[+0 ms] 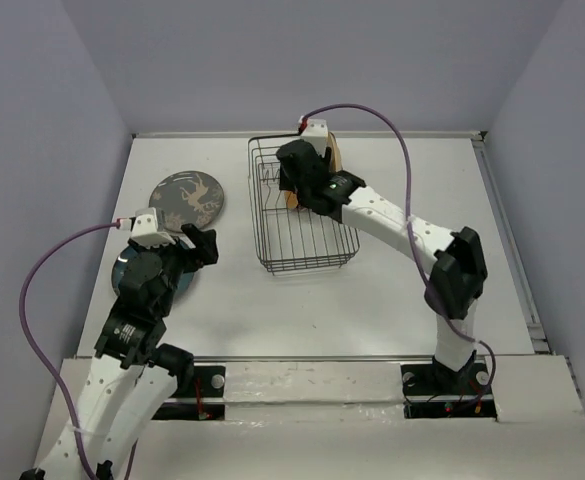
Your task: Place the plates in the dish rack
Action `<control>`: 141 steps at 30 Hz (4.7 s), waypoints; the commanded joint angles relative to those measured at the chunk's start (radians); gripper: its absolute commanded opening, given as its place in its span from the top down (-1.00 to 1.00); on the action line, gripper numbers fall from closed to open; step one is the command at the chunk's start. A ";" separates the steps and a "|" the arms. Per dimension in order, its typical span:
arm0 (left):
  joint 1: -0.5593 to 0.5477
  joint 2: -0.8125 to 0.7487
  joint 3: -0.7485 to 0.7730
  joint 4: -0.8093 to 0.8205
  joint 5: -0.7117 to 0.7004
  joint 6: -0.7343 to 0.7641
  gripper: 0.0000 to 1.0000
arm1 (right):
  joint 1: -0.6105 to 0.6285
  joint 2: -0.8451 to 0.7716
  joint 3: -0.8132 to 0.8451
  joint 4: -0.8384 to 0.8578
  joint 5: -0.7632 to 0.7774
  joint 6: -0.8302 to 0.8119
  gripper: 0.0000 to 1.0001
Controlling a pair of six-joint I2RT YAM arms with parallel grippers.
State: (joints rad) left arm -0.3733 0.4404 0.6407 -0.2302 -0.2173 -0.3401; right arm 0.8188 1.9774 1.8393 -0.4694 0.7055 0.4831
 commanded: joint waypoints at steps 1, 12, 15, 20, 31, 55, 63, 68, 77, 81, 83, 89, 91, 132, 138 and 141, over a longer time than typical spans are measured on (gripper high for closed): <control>0.036 0.076 0.014 0.022 -0.018 0.020 -0.98 | 0.005 -0.204 -0.087 0.106 -0.139 -0.089 -0.29; 0.163 0.449 0.142 0.158 0.081 -0.103 -0.88 | 0.005 -0.590 -0.507 0.265 -0.460 -0.235 -0.38; 0.270 0.555 0.160 0.193 0.162 -0.137 -0.87 | 0.005 -0.682 -0.673 0.339 -0.478 -0.230 -0.38; 0.394 0.676 0.189 0.223 0.165 -0.128 -0.83 | 0.005 -0.850 -0.857 0.416 -0.480 -0.244 -0.37; 0.615 1.044 0.345 0.262 0.282 0.007 -0.70 | 0.005 -0.931 -0.986 0.457 -0.466 -0.232 -0.34; 0.740 1.480 0.540 0.405 0.544 0.027 -0.39 | 0.005 -0.835 -0.991 0.512 -0.482 -0.215 -0.32; 0.757 1.551 0.528 0.440 0.598 -0.017 -0.14 | 0.005 -0.805 -1.000 0.543 -0.495 -0.201 -0.32; 0.757 1.531 0.479 0.526 0.602 -0.059 0.52 | 0.005 -0.781 -0.999 0.560 -0.500 -0.192 -0.31; 0.758 1.434 0.421 0.646 0.694 -0.151 0.89 | 0.005 -0.788 -0.982 0.561 -0.517 -0.187 -0.31; 0.758 1.348 0.328 0.778 0.723 -0.249 0.89 | 0.005 -0.793 -0.931 0.561 -0.569 -0.175 -0.33; 0.758 1.331 0.306 0.830 0.743 -0.283 0.89 | 0.005 -0.779 -0.910 0.560 -0.600 -0.158 -0.33; 0.757 1.230 0.231 0.968 0.791 -0.414 0.89 | 0.005 -0.733 -0.830 0.566 -0.692 -0.115 -0.35; 0.757 1.180 0.199 1.034 0.792 -0.465 0.89 | 0.005 -0.715 -0.802 0.568 -0.710 -0.104 -0.35; 0.740 0.948 0.122 1.496 1.000 -0.904 0.89 | -0.254 0.167 0.206 0.420 -1.383 0.025 -0.94; 0.723 0.946 0.119 1.487 0.995 -0.902 0.89 | -0.254 0.071 0.028 0.541 -1.390 0.034 -0.93; 0.703 0.949 0.126 1.488 1.012 -0.898 0.89 | -0.254 0.069 0.031 0.560 -1.399 0.064 -0.87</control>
State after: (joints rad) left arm 0.3489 1.4242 0.6865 1.1015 0.7807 -1.1862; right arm 0.5594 2.1086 1.8729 -0.0113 -0.6476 0.5068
